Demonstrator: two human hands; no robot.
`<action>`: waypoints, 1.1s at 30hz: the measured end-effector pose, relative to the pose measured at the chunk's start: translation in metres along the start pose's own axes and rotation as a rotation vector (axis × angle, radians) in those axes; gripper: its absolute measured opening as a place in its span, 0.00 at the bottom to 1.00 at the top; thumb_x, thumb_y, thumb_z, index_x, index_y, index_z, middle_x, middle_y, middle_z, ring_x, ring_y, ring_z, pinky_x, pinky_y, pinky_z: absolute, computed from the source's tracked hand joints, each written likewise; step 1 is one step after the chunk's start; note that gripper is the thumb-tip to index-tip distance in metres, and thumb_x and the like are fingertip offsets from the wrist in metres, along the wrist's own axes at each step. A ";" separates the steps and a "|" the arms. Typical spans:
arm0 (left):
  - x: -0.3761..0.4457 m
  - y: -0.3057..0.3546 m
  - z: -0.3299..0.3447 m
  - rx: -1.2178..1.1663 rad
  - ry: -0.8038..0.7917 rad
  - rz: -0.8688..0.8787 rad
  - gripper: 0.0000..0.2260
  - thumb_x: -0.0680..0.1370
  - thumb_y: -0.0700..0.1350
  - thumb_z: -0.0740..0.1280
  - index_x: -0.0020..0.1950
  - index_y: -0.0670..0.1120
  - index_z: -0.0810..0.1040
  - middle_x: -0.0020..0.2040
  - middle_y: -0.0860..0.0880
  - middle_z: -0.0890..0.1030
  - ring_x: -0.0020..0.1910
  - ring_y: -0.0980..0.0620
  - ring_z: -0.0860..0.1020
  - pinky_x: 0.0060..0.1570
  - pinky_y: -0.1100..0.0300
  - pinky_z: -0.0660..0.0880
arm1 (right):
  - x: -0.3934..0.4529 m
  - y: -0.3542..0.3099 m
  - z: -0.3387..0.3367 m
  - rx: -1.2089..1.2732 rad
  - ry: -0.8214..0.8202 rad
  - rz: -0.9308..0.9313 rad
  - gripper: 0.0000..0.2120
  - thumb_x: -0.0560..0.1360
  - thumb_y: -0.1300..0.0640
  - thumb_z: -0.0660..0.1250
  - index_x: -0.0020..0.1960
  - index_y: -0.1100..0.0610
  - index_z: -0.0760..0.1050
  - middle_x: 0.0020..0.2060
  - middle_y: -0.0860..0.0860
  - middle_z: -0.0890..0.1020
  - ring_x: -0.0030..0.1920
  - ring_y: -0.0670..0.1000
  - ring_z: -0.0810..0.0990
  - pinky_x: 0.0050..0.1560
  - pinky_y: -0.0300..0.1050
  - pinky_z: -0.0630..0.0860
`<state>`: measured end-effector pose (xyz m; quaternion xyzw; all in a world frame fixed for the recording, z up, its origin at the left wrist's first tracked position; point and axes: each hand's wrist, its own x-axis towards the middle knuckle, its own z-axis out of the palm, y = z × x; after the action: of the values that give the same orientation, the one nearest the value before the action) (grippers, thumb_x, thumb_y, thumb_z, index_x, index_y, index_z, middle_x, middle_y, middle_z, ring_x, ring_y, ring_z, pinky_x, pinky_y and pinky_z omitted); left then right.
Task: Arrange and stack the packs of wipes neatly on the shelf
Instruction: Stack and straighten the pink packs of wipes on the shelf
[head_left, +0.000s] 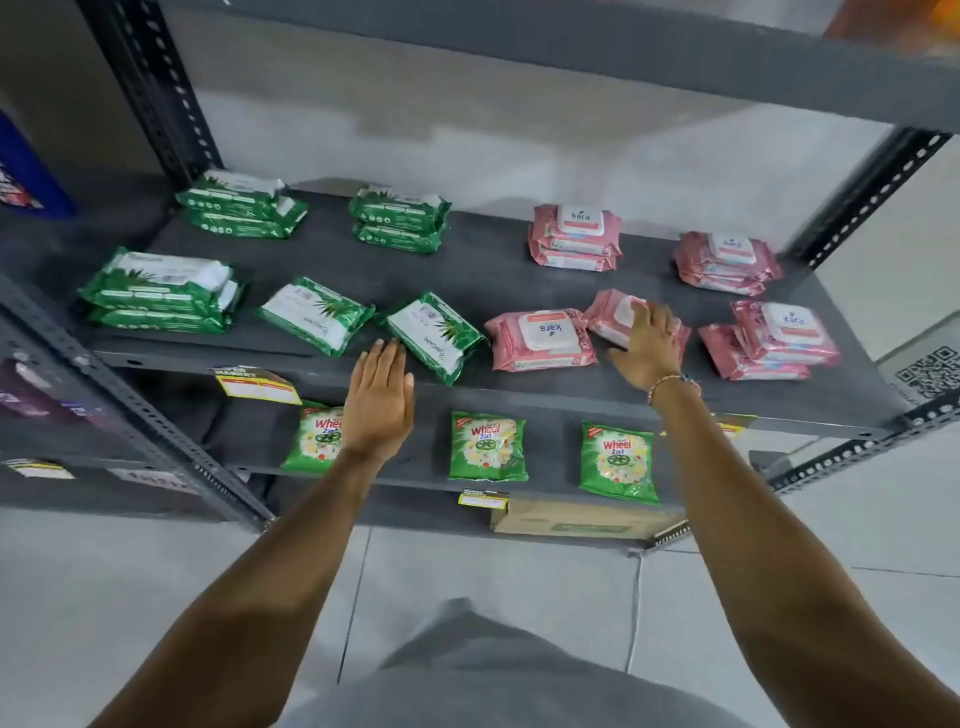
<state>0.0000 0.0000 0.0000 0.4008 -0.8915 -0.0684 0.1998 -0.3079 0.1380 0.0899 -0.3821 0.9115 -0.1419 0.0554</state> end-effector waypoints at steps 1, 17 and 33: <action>0.001 0.001 0.002 -0.002 0.005 -0.017 0.22 0.81 0.45 0.51 0.67 0.33 0.72 0.67 0.36 0.74 0.70 0.38 0.69 0.70 0.45 0.62 | 0.006 0.003 -0.004 -0.035 -0.089 0.046 0.41 0.71 0.58 0.71 0.76 0.61 0.51 0.77 0.59 0.51 0.77 0.60 0.45 0.75 0.56 0.49; -0.001 0.015 0.013 0.034 0.019 -0.153 0.29 0.82 0.54 0.42 0.69 0.36 0.69 0.69 0.38 0.72 0.71 0.39 0.66 0.71 0.44 0.56 | 0.037 0.019 -0.013 -0.072 -0.181 0.155 0.43 0.65 0.51 0.75 0.72 0.61 0.57 0.69 0.59 0.63 0.70 0.61 0.61 0.69 0.57 0.64; -0.005 0.021 0.017 0.082 0.045 -0.192 0.28 0.81 0.54 0.46 0.73 0.37 0.65 0.73 0.40 0.67 0.75 0.41 0.61 0.75 0.46 0.50 | 0.026 -0.036 -0.050 0.223 -0.345 -0.409 0.41 0.61 0.63 0.78 0.70 0.56 0.65 0.64 0.54 0.73 0.64 0.53 0.72 0.62 0.42 0.68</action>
<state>-0.0189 0.0171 -0.0106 0.4935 -0.8463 -0.0417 0.1960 -0.3125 0.1059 0.1487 -0.5679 0.7716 -0.1822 0.2214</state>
